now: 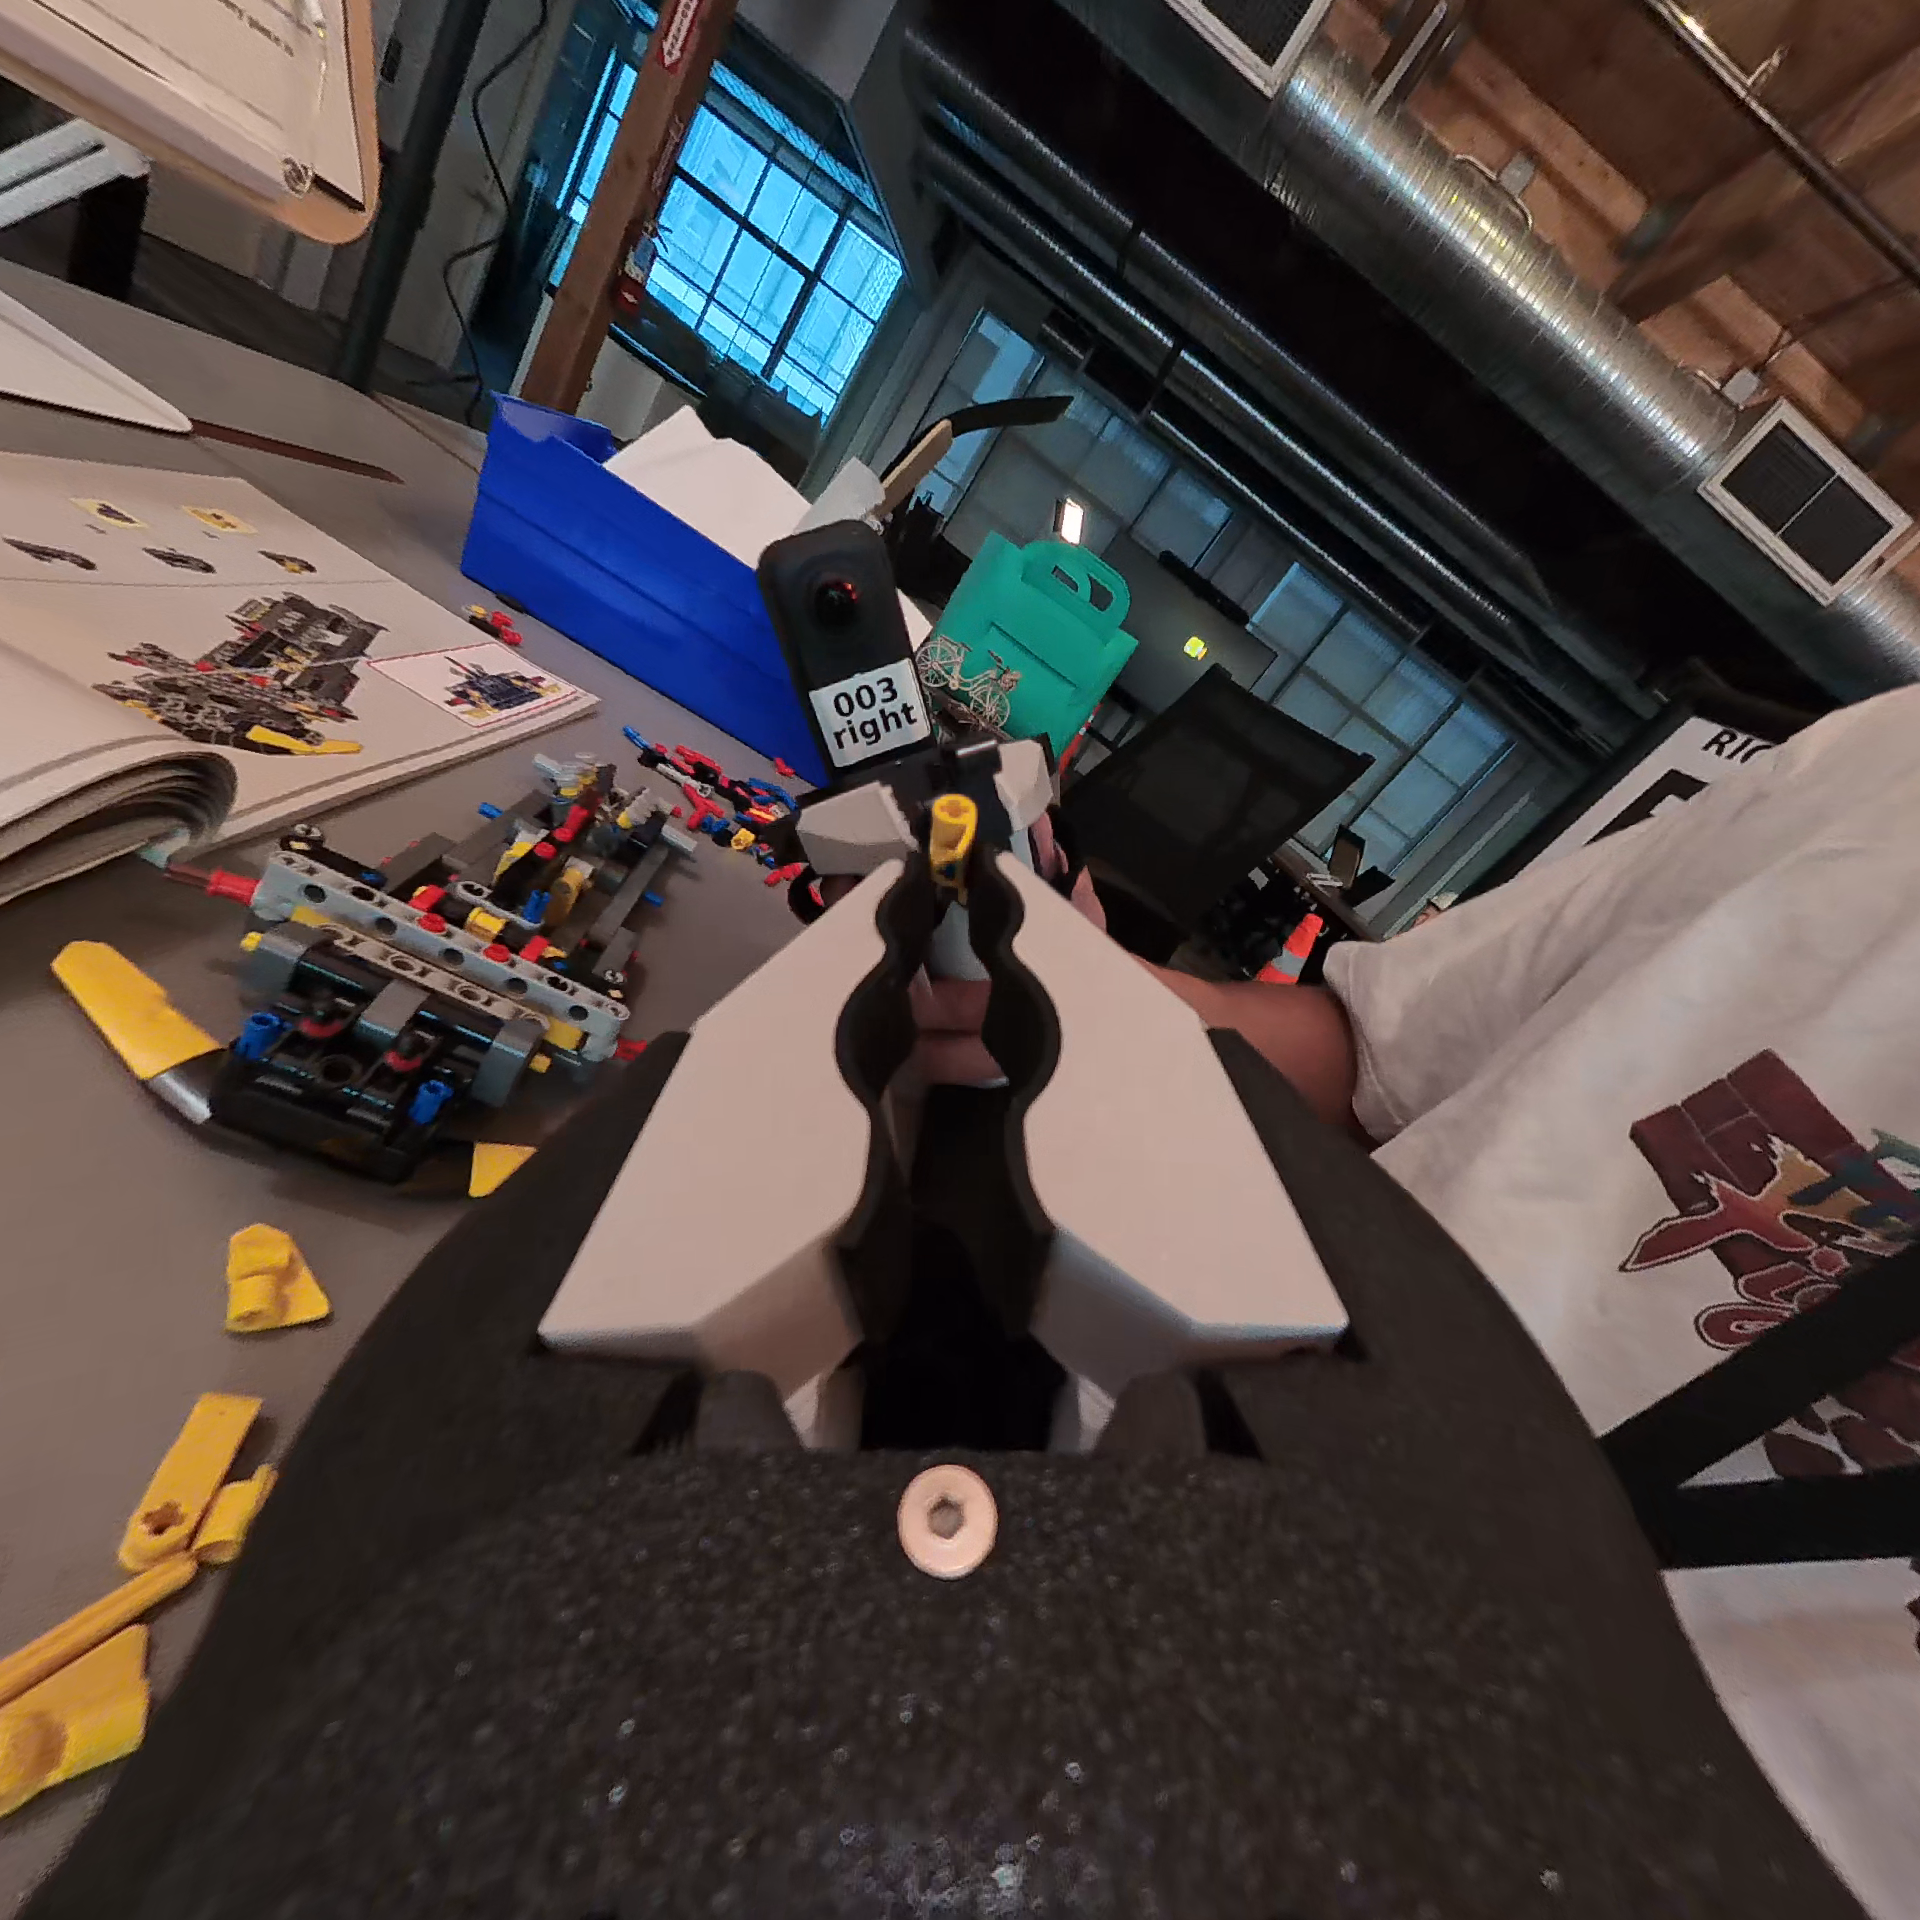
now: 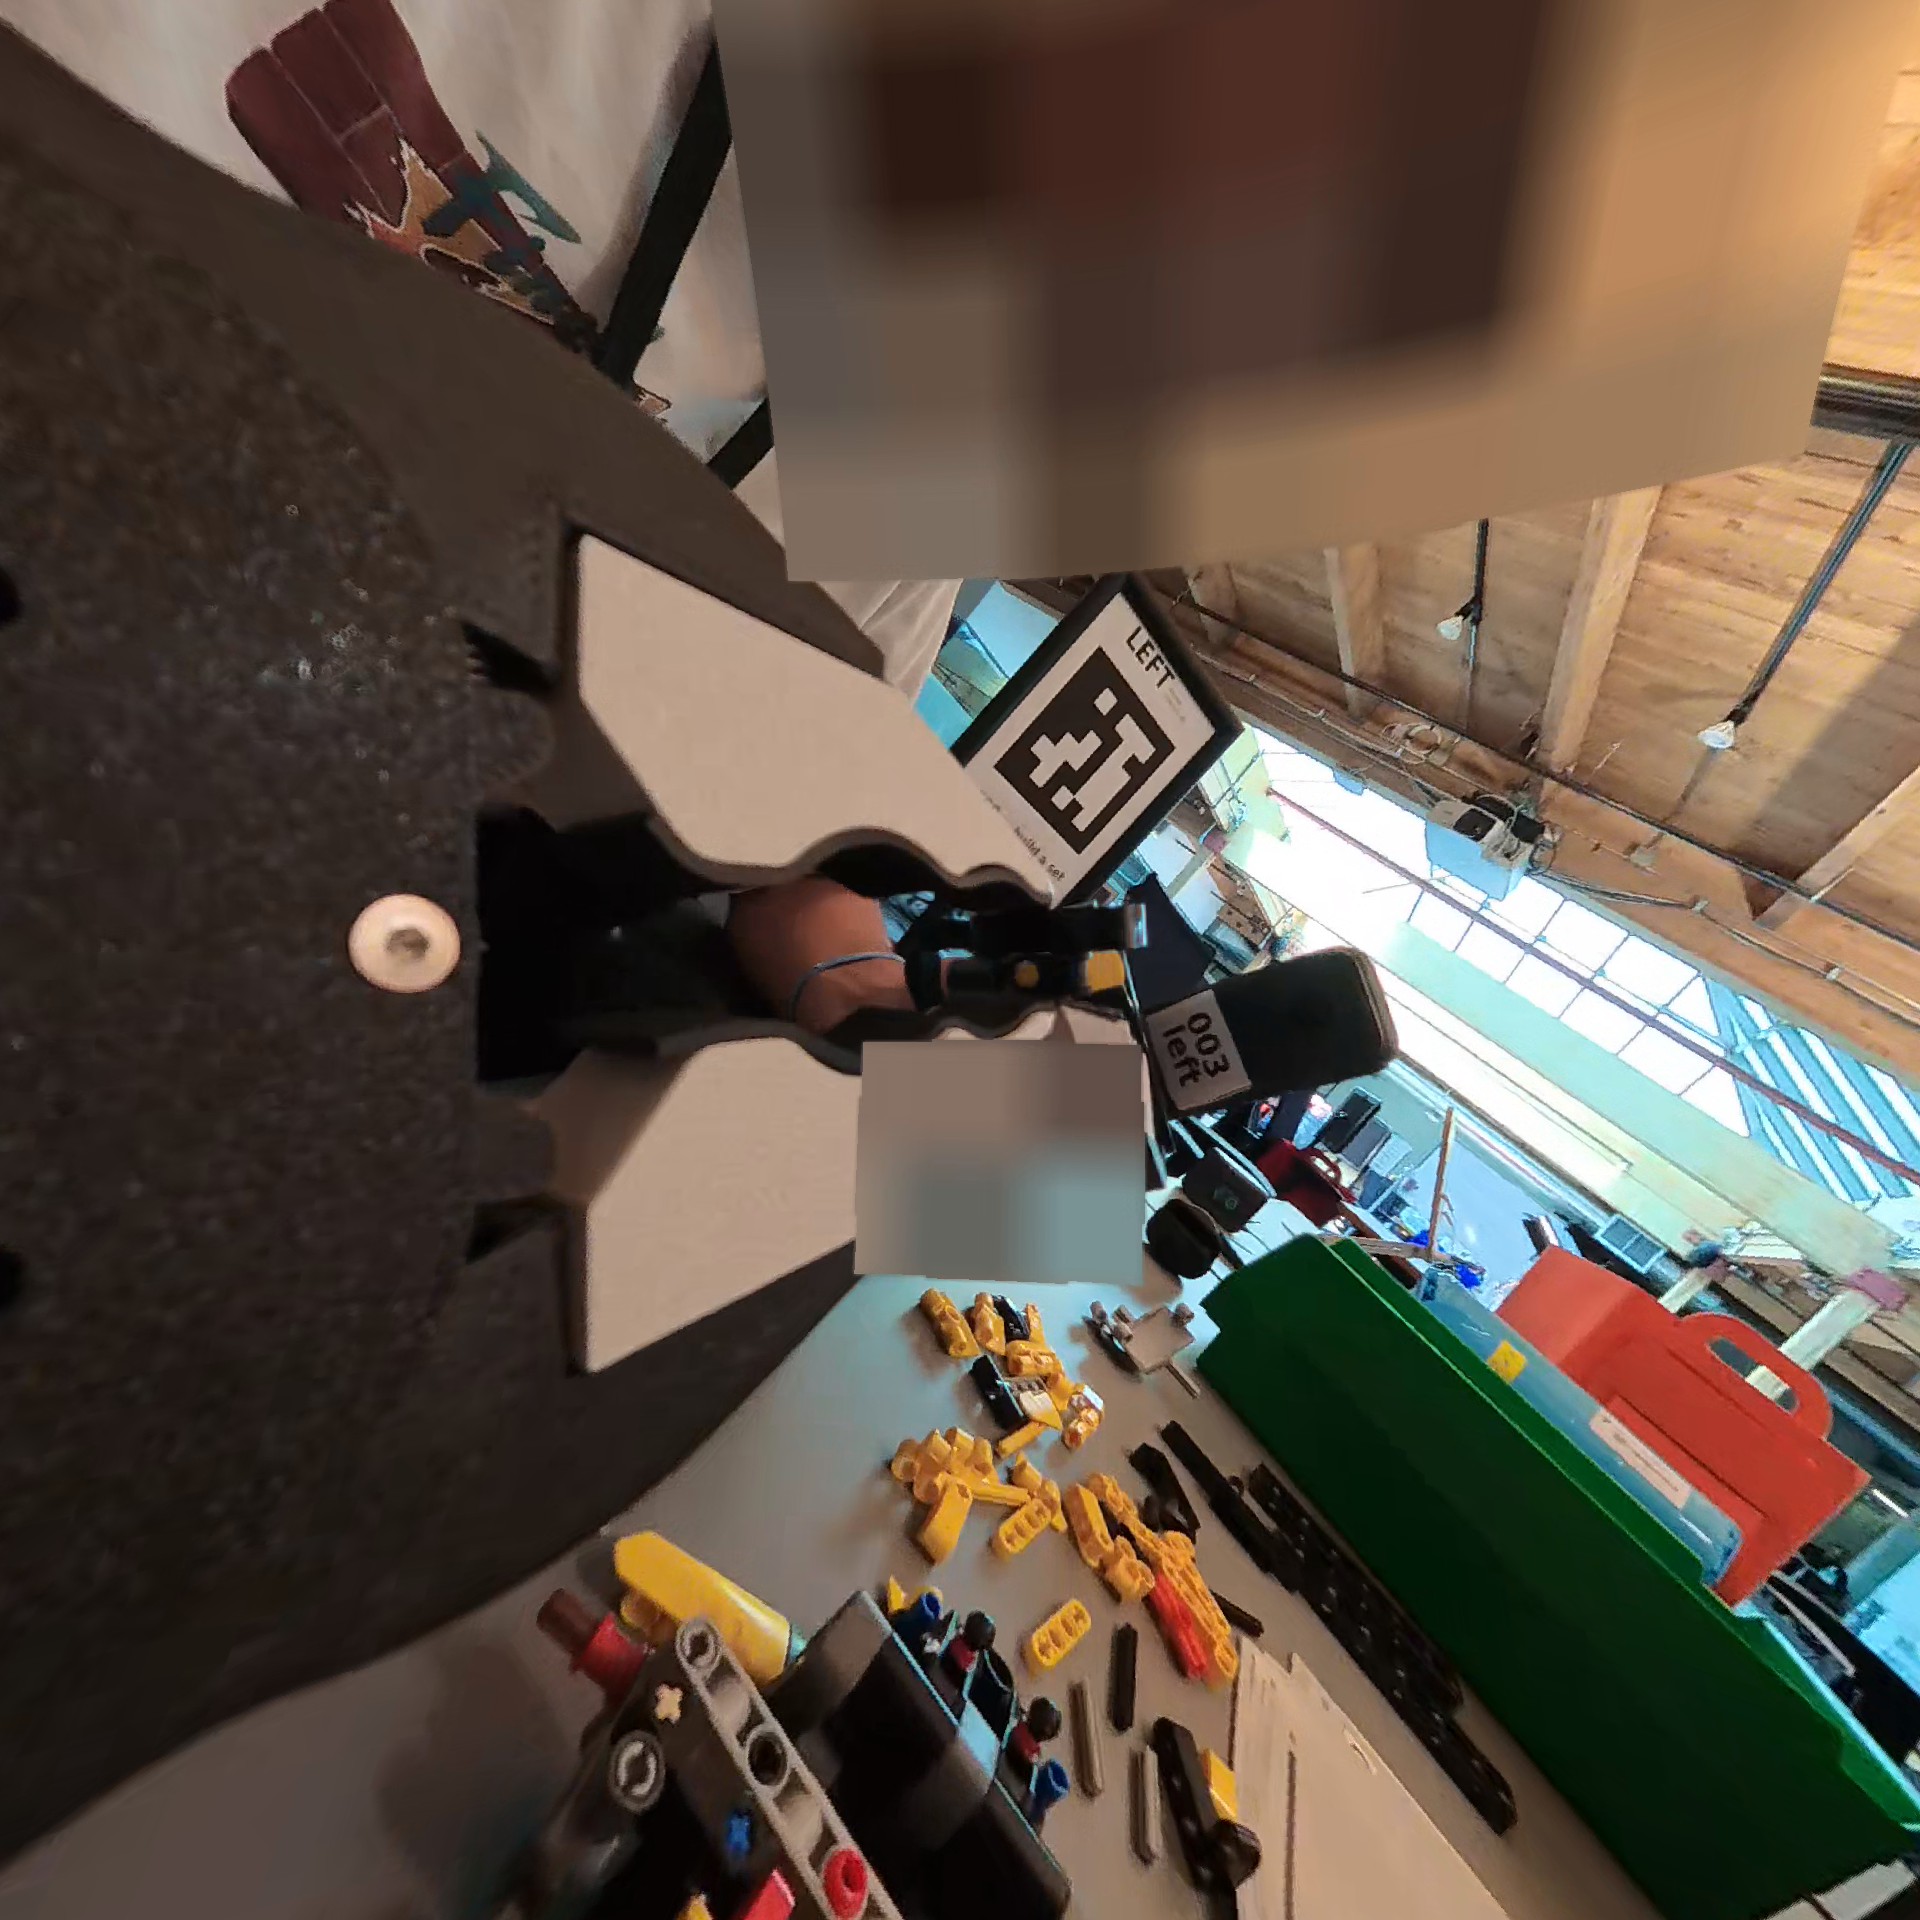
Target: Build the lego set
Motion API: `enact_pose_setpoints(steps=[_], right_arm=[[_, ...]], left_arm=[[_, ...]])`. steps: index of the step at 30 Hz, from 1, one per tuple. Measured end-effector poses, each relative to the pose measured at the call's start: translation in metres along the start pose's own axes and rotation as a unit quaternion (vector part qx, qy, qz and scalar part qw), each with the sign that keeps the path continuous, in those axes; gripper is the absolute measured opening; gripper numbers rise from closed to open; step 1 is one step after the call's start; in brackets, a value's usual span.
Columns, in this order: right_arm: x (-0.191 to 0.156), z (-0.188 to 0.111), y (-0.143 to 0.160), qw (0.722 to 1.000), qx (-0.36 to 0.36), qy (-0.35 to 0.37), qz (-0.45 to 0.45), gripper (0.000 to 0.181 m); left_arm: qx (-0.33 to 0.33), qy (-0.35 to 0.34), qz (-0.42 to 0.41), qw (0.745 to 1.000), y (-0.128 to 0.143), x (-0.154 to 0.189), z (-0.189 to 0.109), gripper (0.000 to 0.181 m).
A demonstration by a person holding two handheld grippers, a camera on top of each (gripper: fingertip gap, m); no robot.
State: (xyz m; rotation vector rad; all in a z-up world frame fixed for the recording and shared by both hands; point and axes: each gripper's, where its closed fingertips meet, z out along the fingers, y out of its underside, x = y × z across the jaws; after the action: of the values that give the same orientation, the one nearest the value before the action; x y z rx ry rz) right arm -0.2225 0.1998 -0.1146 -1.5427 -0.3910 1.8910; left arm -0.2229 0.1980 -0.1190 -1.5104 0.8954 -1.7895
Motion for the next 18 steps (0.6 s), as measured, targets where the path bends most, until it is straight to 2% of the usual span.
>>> enact_pose_setpoints(steps=[13,18], right_arm=[[0.005,-0.003,-0.005,0.999,0.000,0.029,-0.036,0.013],[0.007,-0.004,0.000,0.998,-0.028,0.042,-0.048,0.014]], left_arm=[[-0.033,-0.002,-0.014,0.999,0.007,-0.005,-0.001,0.005],[-0.056,-0.002,-0.015,0.998,0.013,-0.006,0.001,0.005]])
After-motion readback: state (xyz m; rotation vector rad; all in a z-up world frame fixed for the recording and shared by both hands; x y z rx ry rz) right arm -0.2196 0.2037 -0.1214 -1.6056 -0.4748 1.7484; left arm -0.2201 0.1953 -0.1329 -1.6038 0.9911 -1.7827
